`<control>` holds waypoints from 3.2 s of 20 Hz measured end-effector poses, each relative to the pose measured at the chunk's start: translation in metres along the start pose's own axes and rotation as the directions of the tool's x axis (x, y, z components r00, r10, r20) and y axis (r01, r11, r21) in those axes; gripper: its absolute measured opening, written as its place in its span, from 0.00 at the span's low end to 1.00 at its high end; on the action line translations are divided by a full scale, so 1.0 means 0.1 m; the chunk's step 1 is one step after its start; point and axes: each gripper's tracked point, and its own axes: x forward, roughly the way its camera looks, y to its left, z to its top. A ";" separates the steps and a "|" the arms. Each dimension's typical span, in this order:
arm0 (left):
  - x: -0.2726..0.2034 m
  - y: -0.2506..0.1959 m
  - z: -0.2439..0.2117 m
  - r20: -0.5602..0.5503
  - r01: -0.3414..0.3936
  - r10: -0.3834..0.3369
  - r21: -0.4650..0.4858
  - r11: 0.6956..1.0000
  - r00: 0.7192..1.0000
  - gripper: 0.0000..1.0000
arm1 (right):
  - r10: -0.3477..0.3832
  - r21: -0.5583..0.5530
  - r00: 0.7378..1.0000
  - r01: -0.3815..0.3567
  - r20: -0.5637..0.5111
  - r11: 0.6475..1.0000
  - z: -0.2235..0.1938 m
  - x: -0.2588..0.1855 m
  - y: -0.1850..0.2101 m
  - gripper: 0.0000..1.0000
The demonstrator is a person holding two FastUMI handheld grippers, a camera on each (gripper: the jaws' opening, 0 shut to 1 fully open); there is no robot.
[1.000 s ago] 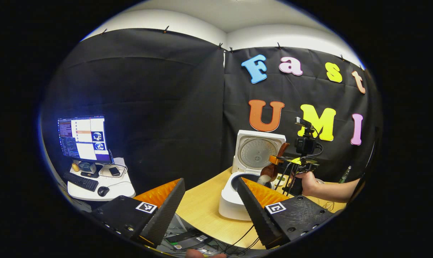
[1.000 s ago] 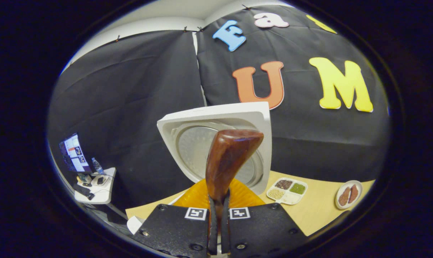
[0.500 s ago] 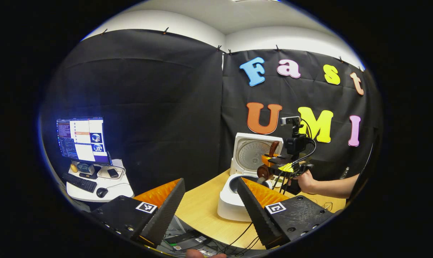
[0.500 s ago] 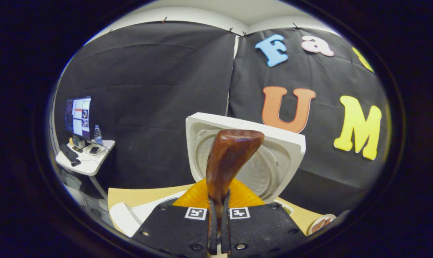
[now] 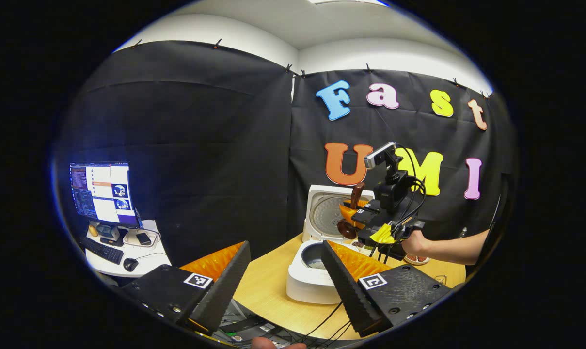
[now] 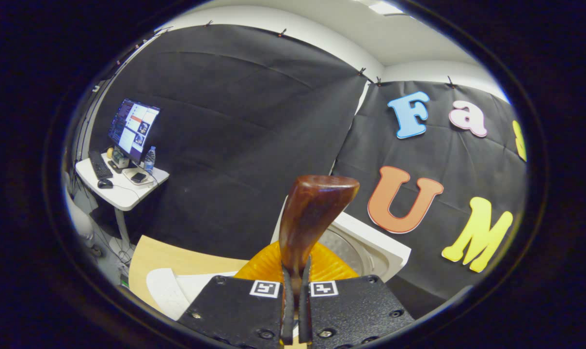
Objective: Close the left gripper, press the button to open the rice cooker; take a wooden spoon from the chopstick holder with the right hand, scoop a spoonful of rice and pour it into the rice cooker, then put the wooden spoon back into the chopstick holder.
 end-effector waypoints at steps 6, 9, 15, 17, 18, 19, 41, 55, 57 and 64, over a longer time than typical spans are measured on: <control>0.11 -0.09 0.04 0.010 0.070 -0.069 -0.011 0.998 0.998 0.94 | -0.086 0.248 0.996 0.087 -0.014 0.965 0.15 -0.46 -0.47 0.10; 0.20 -0.18 0.03 0.007 0.117 -0.117 -0.019 0.993 0.993 0.94 | -0.153 0.409 0.987 0.156 -0.039 0.899 0.16 -0.84 -0.79 0.09; 0.40 -0.34 0.05 -0.006 0.207 -0.207 -0.003 0.978 0.978 0.94 | -0.297 0.615 0.944 0.321 -0.144 0.721 -0.07 -1.83 -1.48 0.10; 0.46 -0.43 0.06 -0.010 0.234 -0.234 -0.004 0.972 0.972 0.94 | -0.358 0.633 0.915 0.391 -0.188 0.668 -0.25 -2.19 -1.67 0.09; 0.50 -0.47 0.07 -0.007 0.245 -0.245 -0.001 0.969 0.969 0.94 | -0.387 0.639 0.898 0.426 -0.210 0.641 -0.36 -2.39 -1.76 0.09; 0.53 -0.51 0.08 -0.002 0.256 -0.256 0.003 0.967 0.967 0.94 | -0.416 0.640 0.879 0.461 -0.233 0.615 -0.44 -2.59 -1.83 0.09; 0.61 -1.12 0.06 0.000 0.339 -0.339 0.027 0.940 0.941 0.94 | -0.544 0.565 0.545 0.811 -0.637 0.151 -2.87 -4.70 -1.84 0.10; 0.56 -1.16 -0.18 -0.099 0.298 -0.289 0.088 0.951 0.952 0.94 | -0.547 0.528 0.534 0.828 -0.645 0.185 -3.66 -4.24 -1.68 0.12; 0.57 -1.17 -0.25 -0.122 0.296 -0.284 0.088 0.951 0.951 0.94 | -0.542 0.526 0.536 0.829 -0.647 0.191 -3.71 -4.20 -1.69 0.13; 0.56 -1.27 -0.28 -0.131 0.312 -0.300 0.090 0.946 0.945 0.94 | -0.511 0.554 0.553 0.815 -0.658 0.168 -3.81 -4.15 -1.61 0.19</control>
